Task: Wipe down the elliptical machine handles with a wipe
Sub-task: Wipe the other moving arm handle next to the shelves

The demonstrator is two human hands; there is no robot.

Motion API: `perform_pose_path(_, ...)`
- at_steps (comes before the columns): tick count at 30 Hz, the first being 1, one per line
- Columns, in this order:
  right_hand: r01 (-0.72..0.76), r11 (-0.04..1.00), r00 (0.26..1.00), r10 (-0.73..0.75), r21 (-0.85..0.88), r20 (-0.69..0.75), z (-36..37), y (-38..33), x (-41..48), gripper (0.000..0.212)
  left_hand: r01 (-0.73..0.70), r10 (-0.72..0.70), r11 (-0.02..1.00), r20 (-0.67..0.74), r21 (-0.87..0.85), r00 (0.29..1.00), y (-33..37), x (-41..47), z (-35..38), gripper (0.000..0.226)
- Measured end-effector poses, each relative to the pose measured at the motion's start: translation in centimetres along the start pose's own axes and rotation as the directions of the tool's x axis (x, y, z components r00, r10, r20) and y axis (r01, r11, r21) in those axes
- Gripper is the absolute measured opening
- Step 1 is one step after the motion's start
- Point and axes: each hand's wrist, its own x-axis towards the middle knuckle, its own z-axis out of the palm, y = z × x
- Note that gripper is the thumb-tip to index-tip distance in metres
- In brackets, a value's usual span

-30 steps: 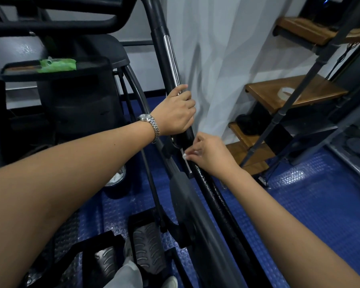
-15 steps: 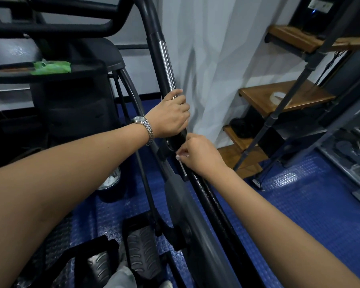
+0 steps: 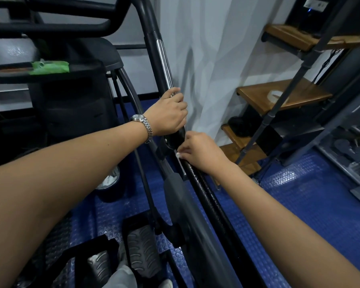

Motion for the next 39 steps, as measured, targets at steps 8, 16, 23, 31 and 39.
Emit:
perform_pose_path(8, -0.005, 0.988, 0.995, -0.011, 0.156, 0.099, -1.8, 1.3, -0.5, 0.017, 0.011, -0.011, 1.0, 0.012, -0.006, 1.0, 0.0, 0.0, -0.1, 0.038)
perform_pose_path(16, -0.057, 0.96, 0.969, -0.012, 0.272, 0.245, -1.9, 2.0, -2.3, 0.016, 0.014, -0.014, 1.0, 0.0, 0.01, 1.0, -0.1, 0.1, 0.3, 0.032)
perform_pose_path(23, -0.165, 0.903, 0.986, 0.154, 0.396, 0.061, -0.4, 0.8, -2.5, 0.023, 0.003, -0.003, 1.0, -0.022, -0.001, 1.0, -0.3, 0.0, 0.7, 0.036)
perform_pose_path(31, -0.275, 0.885, 0.953, 0.303, 0.376, -0.016, -0.2, 0.7, -3.2, 0.015, -0.007, 0.007, 1.0, -0.039, 0.003, 0.999, -0.4, -0.2, 0.3, 0.041)
perform_pose_path(39, -0.311, 0.892, 0.95, 0.291, 0.329, 0.108, -0.8, 0.4, -7.0, 0.013, -0.018, 0.024, 0.997, 0.096, -0.071, 0.995, -0.3, -0.5, -0.8, 0.046)
